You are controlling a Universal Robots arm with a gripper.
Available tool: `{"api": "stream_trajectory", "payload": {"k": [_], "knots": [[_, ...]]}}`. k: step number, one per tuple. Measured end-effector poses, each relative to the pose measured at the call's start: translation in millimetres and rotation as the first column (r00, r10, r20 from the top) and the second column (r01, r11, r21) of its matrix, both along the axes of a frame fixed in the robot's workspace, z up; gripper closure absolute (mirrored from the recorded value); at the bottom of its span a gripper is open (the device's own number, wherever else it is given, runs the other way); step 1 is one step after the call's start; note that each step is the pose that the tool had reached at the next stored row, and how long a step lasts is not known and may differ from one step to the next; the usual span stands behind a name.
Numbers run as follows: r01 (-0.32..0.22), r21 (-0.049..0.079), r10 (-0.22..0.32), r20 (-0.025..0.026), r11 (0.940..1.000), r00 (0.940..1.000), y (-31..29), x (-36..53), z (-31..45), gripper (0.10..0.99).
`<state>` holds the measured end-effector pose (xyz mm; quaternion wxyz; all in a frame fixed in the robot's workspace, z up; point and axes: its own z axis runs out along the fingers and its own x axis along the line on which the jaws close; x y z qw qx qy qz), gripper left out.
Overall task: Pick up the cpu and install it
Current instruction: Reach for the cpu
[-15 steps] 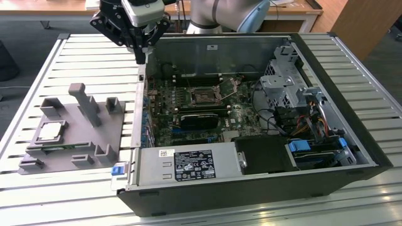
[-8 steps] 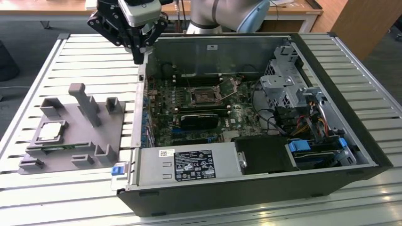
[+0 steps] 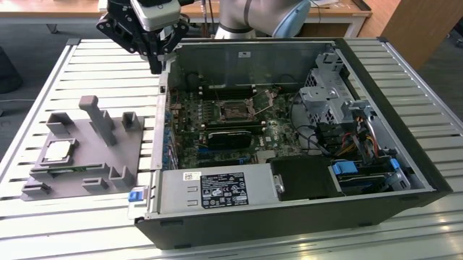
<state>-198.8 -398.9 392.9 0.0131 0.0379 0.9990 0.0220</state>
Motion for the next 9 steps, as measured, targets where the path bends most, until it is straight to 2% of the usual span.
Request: {"api": "stream_trajectory", "payload": {"k": [9], "knots": [[0.000, 0.000, 0.000, 0.0000, 1.0000, 1.0000, 0.0, -6.3, -0.1, 0.980]]}}
